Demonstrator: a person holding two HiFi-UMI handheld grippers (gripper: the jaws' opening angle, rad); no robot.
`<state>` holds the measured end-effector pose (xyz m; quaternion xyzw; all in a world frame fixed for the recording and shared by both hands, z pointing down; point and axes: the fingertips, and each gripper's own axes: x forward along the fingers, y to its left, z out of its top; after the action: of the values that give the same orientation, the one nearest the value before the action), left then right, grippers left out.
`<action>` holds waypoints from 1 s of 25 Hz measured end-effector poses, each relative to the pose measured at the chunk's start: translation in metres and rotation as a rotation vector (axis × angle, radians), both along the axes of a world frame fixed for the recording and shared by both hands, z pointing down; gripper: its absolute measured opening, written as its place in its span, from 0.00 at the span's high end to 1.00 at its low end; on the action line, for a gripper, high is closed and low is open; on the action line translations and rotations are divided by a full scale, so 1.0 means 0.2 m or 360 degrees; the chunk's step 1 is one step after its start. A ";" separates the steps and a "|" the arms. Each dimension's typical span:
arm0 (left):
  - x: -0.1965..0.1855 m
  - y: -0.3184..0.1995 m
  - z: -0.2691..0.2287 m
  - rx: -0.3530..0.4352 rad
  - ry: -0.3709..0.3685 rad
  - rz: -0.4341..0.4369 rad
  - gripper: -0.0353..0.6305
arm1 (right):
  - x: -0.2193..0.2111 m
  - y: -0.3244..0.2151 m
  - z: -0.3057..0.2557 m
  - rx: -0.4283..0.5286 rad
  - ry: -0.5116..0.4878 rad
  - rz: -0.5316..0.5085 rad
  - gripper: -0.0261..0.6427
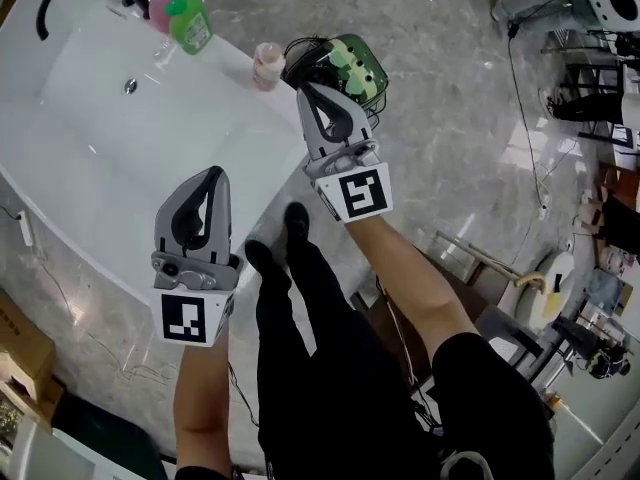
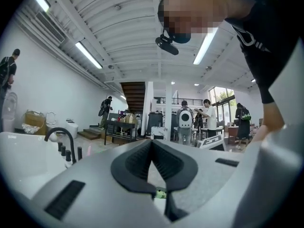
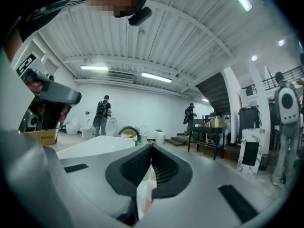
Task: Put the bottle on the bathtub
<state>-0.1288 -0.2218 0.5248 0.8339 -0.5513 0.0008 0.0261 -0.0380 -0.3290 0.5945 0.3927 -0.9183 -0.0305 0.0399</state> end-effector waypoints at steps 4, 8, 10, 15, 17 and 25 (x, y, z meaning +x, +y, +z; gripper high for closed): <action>0.05 0.08 -0.27 0.0033 -0.0030 0.0027 0.94 | 0.07 0.13 -0.37 0.0006 -0.0039 0.0014 0.95; 0.04 0.21 -0.52 0.0036 -0.0120 0.0020 0.94 | 0.16 0.30 -0.75 -0.0007 -0.0104 0.0046 0.95; 0.01 0.25 -0.63 0.0035 -0.0132 -0.0001 0.94 | 0.18 0.37 -0.92 -0.0027 -0.0131 0.0056 0.95; -0.02 0.40 -0.90 -0.0026 -0.0188 -0.0034 0.94 | 0.25 0.59 -1.30 -0.0072 -0.0177 0.0114 0.95; -0.01 0.45 -0.98 -0.0036 -0.0190 -0.0028 0.94 | 0.27 0.68 -1.42 -0.0065 -0.0191 0.0137 0.95; 0.12 0.60 -1.24 -0.0004 -0.0189 -0.0080 0.94 | 0.44 0.99 -1.70 0.0050 -0.0089 0.0308 0.95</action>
<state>-0.1051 -0.1026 0.2775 0.8182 -0.5727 0.0504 -0.0056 0.0497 -0.1311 0.2554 0.4808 -0.8762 -0.0298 0.0108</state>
